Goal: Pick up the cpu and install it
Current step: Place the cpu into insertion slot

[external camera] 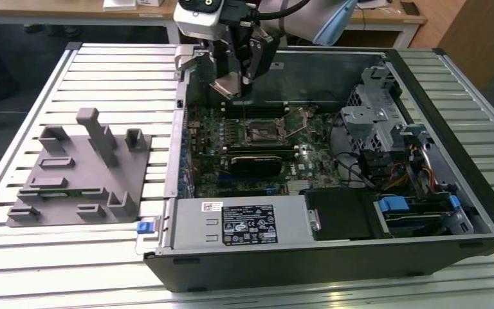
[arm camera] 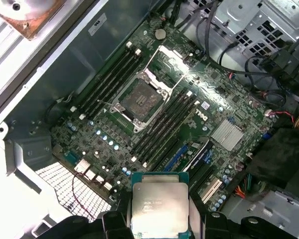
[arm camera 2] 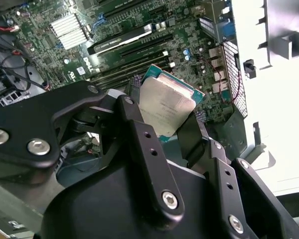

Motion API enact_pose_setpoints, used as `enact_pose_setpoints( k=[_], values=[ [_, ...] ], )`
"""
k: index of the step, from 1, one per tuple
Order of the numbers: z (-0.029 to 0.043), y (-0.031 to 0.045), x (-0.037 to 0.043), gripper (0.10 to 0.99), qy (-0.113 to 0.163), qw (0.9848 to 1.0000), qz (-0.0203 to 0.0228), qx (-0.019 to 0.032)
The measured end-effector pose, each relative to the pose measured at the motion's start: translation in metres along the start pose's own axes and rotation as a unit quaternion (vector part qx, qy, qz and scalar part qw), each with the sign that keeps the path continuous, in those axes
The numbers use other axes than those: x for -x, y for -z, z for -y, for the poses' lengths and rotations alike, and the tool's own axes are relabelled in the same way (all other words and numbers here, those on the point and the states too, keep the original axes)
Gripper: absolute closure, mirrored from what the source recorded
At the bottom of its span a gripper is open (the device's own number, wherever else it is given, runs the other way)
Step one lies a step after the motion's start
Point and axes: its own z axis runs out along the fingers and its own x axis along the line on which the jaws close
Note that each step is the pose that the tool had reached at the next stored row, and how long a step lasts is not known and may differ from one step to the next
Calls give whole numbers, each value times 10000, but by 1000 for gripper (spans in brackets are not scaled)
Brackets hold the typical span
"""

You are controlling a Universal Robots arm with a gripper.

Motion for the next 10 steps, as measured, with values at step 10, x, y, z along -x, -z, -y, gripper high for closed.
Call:
enact_pose_setpoints(
  k=[10],
  values=[
    [0,-5,0,545,-597,9982,20,-19]
  ],
)
